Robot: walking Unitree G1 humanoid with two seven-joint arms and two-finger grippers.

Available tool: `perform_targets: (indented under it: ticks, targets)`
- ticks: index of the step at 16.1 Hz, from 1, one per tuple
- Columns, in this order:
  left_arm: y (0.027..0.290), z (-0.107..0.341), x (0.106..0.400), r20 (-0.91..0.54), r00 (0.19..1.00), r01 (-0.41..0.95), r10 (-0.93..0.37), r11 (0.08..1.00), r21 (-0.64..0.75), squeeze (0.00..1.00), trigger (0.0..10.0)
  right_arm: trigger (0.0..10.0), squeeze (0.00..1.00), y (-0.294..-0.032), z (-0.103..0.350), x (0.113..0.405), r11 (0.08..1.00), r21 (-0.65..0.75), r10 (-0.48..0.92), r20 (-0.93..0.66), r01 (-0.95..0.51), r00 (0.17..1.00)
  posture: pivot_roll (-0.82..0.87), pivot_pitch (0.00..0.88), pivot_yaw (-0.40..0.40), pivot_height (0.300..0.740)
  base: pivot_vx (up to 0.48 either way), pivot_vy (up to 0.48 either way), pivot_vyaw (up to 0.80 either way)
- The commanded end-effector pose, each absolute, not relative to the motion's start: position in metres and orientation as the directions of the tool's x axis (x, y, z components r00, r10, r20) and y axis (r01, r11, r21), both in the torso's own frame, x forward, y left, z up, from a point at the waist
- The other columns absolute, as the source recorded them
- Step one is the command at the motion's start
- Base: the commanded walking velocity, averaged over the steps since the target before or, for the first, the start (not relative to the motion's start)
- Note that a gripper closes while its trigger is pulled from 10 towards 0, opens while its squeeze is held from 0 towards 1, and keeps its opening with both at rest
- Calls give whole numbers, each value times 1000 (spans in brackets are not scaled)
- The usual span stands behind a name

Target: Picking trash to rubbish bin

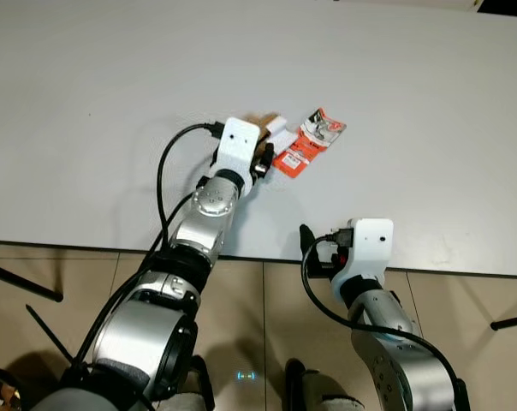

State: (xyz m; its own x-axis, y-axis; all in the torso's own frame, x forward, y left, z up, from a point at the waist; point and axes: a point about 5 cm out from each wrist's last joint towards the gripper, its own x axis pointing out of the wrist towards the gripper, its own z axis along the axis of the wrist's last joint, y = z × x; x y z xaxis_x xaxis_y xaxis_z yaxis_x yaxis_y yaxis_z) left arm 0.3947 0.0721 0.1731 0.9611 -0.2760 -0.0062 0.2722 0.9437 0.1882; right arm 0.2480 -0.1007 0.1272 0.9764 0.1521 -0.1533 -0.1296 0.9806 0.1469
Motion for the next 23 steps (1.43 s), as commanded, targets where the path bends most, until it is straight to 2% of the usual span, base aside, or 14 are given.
perform_targets:
  ticks: [1, 8, 9, 10, 12, 23]
  targets:
    - [68, 174, 397, -33, 963, 270, -269, 944, 190, 0, 10000, 10000, 0, -97, 119, 242, 975, 183, 160, -197, -124, 967, -169, 267, -15, 740, 0, 0, 0]
    - [68, 158, 398, -165, 962, 245, -218, 956, 162, 0, 10000, 10000, 0, -101, 116, 228, 977, 181, 151, -227, -110, 962, -209, 303, -29, 740, 0, 0, 0]
    - [68, 155, 397, -183, 960, 240, -211, 959, 150, 0, 8549, 10000, 0, -101, 116, 227, 977, 181, 150, -229, -110, 962, -212, 304, -29, 740, 0, 0, 0]
    - [68, 153, 397, -189, 959, 241, -211, 958, 153, 0, 4353, 10000, 0, -101, 116, 226, 978, 180, 150, -231, -109, 961, -212, 304, -29, 740, 0, 0, 0]
    - [68, 153, 397, -187, 959, 243, -213, 958, 151, 0, 0, 10000, 0, -102, 116, 226, 978, 178, 148, -234, -107, 961, -214, 302, -30, 740, 0, 0, 0]
    - [65, 162, 399, -139, 965, 242, -223, 959, 145, 0, 0, 10000, 0, -101, 117, 229, 978, 177, 149, -231, -109, 962, -207, 295, -28, 740, 0, 0, 0]
